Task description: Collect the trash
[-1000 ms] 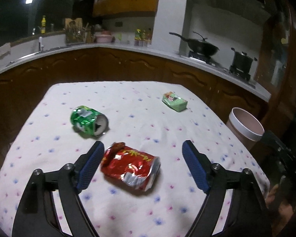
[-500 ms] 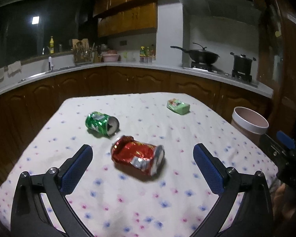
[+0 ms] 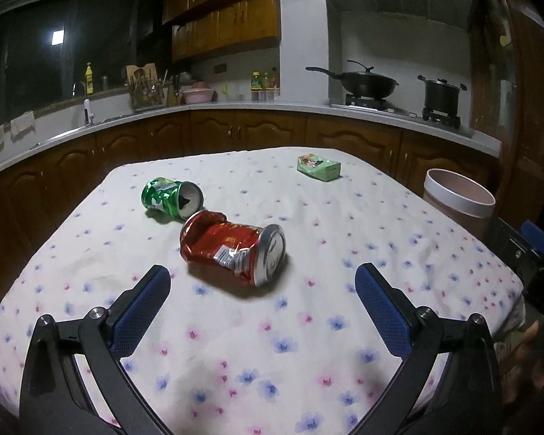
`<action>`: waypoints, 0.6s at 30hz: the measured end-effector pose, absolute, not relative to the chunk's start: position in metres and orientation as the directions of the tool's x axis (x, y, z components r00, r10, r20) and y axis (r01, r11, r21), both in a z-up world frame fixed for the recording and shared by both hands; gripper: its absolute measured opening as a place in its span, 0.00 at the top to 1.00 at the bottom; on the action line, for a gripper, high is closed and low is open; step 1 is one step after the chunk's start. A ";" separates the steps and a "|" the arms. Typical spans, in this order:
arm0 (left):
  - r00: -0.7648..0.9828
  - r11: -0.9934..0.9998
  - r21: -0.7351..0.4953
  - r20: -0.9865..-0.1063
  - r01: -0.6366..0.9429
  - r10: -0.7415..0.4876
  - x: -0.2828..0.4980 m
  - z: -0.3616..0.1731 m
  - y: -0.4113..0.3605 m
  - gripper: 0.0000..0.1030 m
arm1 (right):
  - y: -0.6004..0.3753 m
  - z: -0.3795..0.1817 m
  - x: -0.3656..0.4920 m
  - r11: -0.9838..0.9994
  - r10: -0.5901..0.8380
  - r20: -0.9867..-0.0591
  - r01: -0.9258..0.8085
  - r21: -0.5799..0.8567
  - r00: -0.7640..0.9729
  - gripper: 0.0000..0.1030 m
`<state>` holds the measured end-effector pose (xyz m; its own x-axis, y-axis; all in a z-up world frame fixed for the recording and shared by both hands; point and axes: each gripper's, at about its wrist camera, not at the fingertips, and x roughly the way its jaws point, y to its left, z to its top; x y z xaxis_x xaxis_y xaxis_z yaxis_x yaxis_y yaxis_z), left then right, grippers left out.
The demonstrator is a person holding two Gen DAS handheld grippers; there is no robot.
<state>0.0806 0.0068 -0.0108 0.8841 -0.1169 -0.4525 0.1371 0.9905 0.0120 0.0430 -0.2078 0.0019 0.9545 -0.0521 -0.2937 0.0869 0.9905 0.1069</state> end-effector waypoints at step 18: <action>0.894 0.995 0.003 -0.439 0.104 -0.092 0.064 -0.008 0.015 0.00 | -0.197 -0.002 0.033 0.993 -0.019 -0.287 0.051 0.105 0.958 0.00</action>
<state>0.0644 0.0151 -0.0083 0.8938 -0.0919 -0.4389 0.1039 0.9946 0.0034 0.0329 -0.1966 -0.0023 0.9579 -0.0191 -0.2866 0.0510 0.9932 0.1045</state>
